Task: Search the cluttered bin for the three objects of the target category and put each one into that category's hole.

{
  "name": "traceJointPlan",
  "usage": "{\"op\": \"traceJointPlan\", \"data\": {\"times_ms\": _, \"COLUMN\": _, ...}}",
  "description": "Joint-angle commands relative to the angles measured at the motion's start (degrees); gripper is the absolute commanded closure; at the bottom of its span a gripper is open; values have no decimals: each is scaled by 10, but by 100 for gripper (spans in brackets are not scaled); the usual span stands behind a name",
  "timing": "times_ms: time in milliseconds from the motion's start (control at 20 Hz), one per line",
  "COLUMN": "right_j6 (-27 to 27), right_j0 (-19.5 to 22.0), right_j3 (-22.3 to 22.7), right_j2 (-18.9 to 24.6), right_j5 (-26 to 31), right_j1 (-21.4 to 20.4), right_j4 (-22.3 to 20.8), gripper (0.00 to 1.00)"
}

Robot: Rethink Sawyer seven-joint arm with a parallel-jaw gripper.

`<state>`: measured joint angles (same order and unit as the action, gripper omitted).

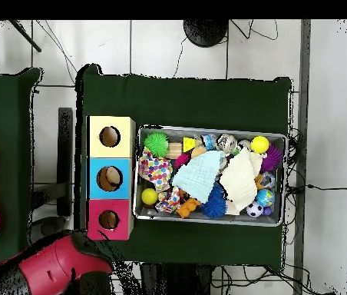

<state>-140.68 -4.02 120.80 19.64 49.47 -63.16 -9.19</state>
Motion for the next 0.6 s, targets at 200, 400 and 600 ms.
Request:
{"op": "traceJointPlan", "data": {"times_ms": 200, "right_j6": -40, "right_j0": 5, "right_j3": -112, "right_j2": -21, "right_j5": 80, "right_j1": -26, "right_j4": -38, "gripper": 100}}
{"op": "traceJointPlan", "data": {"times_ms": 400, "right_j6": -21, "right_j0": 9, "right_j3": -133, "right_j2": -26, "right_j5": 61, "right_j1": -21, "right_j4": -72, "gripper": 100}}
{"op": "traceJointPlan", "data": {"times_ms": 600, "right_j6": -1, "right_j0": 23, "right_j3": -125, "right_j2": -29, "right_j5": 26, "right_j1": -15, "right_j4": -84, "gripper": 100}}
